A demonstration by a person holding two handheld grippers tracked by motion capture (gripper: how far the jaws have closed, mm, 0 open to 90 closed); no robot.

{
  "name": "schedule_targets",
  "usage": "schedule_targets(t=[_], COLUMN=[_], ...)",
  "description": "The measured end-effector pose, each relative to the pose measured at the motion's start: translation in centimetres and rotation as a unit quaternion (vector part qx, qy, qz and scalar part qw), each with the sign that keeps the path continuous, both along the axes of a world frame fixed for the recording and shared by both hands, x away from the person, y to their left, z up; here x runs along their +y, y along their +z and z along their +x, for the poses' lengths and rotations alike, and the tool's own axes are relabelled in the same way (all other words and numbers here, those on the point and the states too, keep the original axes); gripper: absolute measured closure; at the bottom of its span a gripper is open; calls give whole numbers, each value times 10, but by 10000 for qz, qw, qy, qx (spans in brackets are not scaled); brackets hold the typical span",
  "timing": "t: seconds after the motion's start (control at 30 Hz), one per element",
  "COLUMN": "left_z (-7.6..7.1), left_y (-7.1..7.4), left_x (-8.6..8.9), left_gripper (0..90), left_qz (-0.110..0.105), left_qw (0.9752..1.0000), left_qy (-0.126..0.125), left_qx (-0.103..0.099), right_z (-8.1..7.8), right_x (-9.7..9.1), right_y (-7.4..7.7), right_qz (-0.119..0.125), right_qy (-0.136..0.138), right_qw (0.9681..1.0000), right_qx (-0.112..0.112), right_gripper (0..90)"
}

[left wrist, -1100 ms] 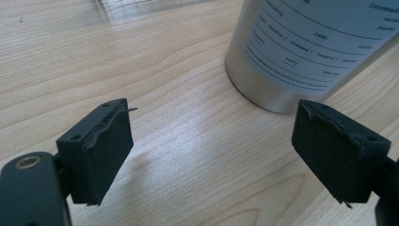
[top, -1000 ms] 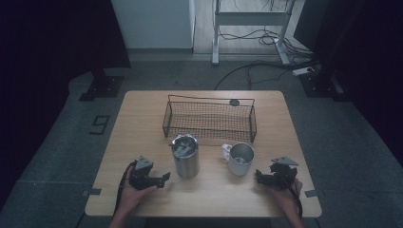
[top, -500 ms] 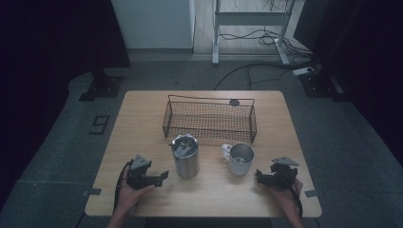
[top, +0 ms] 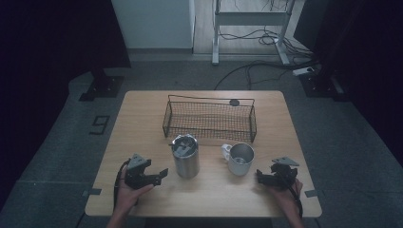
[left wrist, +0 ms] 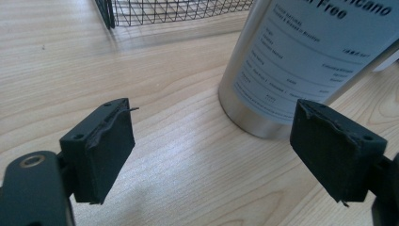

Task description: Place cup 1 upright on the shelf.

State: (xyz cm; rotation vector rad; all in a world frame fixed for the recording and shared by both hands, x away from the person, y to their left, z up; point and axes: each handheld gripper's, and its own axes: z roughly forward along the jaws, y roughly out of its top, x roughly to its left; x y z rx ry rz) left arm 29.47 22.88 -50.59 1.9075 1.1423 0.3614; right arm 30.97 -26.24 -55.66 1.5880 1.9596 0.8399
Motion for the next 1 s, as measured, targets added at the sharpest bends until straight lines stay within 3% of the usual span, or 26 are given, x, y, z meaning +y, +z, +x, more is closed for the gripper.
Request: schedule_targets(t=[1.0], left_z=[-10], left_y=[33], left_x=[-20], left_gripper=[100], left_qz=[-326], left_qw=[9981], left_qy=[-309], left_qx=[-424], right_z=[-1], right_x=[0], right_y=[0], right_qz=[-8], right_qy=[-37], right_qw=[10000], right_qx=[1], right_gripper=[7])
